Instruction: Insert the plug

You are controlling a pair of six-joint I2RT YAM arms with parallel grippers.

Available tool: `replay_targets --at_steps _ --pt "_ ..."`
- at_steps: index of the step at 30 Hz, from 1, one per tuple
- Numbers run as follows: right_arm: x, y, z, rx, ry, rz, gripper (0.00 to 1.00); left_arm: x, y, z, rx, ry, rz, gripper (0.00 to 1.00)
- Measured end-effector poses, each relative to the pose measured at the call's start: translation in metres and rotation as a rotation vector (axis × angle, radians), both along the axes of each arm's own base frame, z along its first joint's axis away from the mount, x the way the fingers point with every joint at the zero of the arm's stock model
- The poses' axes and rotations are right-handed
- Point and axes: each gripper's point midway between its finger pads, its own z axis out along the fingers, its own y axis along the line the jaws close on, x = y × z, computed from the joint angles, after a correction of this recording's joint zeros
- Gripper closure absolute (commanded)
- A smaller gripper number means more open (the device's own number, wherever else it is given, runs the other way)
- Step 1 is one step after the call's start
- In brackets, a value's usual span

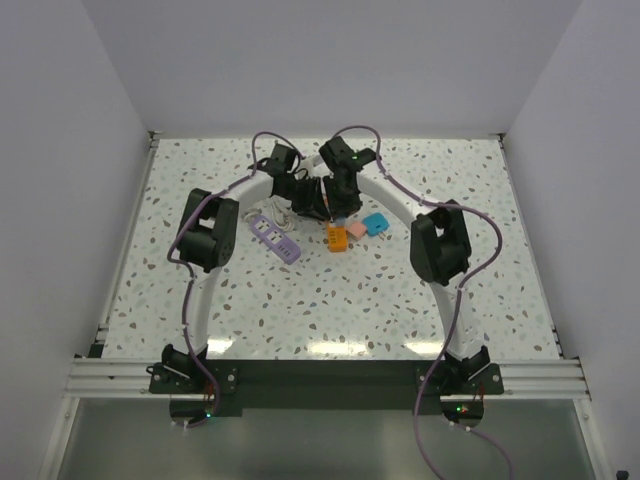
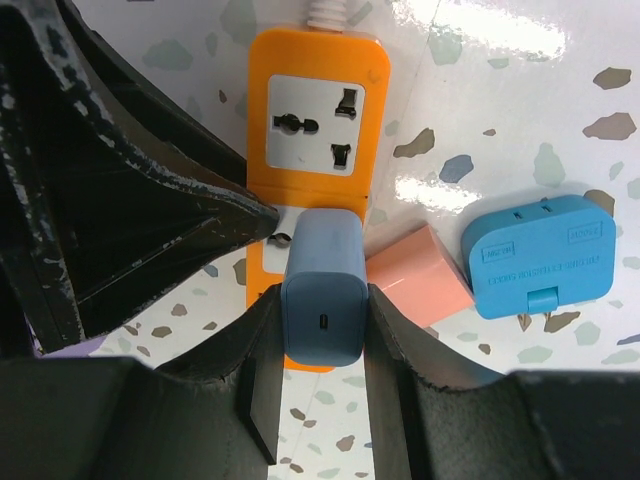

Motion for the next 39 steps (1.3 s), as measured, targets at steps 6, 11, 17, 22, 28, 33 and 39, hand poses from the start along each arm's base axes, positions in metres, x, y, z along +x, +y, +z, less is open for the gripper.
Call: replay_targets --at_steps 6,11,17,22,28,33,39 --pt "-0.003 -0.002 -0.002 0.015 -0.043 -0.003 1.0 0.0 0.0 0.0 0.0 0.0 0.0 0.69" --pt "-0.004 -0.003 -0.003 0.036 -0.085 -0.01 1.0 0.0 0.0 0.0 -0.001 0.003 0.003 0.69" --pt "-0.004 -0.002 -0.007 0.042 -0.094 -0.01 1.0 0.0 0.0 0.001 -0.002 0.013 0.01 0.7" --pt "-0.002 0.0 -0.011 0.043 -0.102 -0.014 1.0 0.0 -0.001 0.001 -0.003 0.018 0.014 0.71" --pt "-0.002 -0.002 -0.011 0.045 -0.117 -0.023 1.0 0.0 -0.001 0.001 -0.003 0.019 0.015 0.71" --pt "-0.002 -0.001 -0.009 0.054 -0.128 -0.025 1.0 0.0 -0.001 0.001 -0.003 0.019 0.015 0.71" --pt "0.002 0.001 0.003 0.065 -0.133 -0.034 0.48 0.0 -0.001 0.001 -0.003 0.019 0.015 0.71"
